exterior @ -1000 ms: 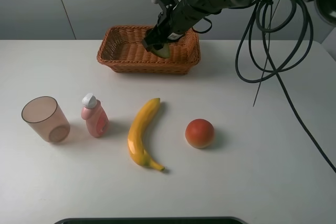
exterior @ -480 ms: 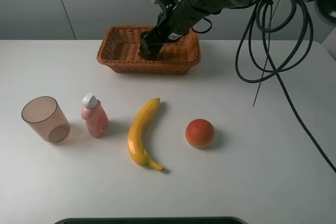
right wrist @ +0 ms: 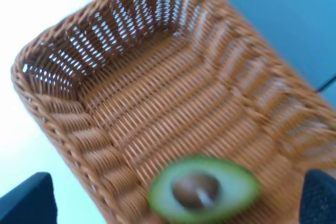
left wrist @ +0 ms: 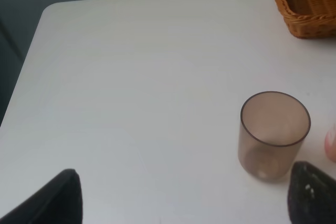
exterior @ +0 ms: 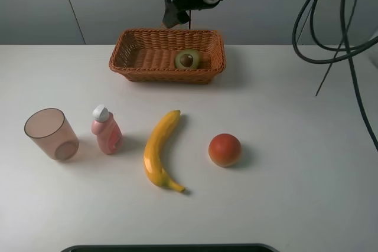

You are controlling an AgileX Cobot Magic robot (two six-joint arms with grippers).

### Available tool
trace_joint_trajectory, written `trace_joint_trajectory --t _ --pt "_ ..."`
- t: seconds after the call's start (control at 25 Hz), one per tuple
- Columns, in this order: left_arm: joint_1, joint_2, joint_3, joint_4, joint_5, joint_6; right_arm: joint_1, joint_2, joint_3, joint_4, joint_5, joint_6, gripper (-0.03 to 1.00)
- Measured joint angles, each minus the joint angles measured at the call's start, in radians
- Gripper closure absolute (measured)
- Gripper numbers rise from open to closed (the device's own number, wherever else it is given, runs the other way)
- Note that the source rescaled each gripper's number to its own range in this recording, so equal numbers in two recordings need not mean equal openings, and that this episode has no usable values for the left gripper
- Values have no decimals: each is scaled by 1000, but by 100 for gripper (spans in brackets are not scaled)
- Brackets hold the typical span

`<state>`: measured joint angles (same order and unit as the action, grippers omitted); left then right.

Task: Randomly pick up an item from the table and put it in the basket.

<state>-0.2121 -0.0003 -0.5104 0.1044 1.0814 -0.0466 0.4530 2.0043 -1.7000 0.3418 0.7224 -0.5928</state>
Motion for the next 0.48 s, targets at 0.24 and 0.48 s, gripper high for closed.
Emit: trace_joint_trajectory --t 0.24,0.48 --pt "0 0 0 0 0 0 -128 -234 0 -154 263 58 -3" --pt "0 0 0 0 0 0 -349 -478 61 -224 455 88 -3"
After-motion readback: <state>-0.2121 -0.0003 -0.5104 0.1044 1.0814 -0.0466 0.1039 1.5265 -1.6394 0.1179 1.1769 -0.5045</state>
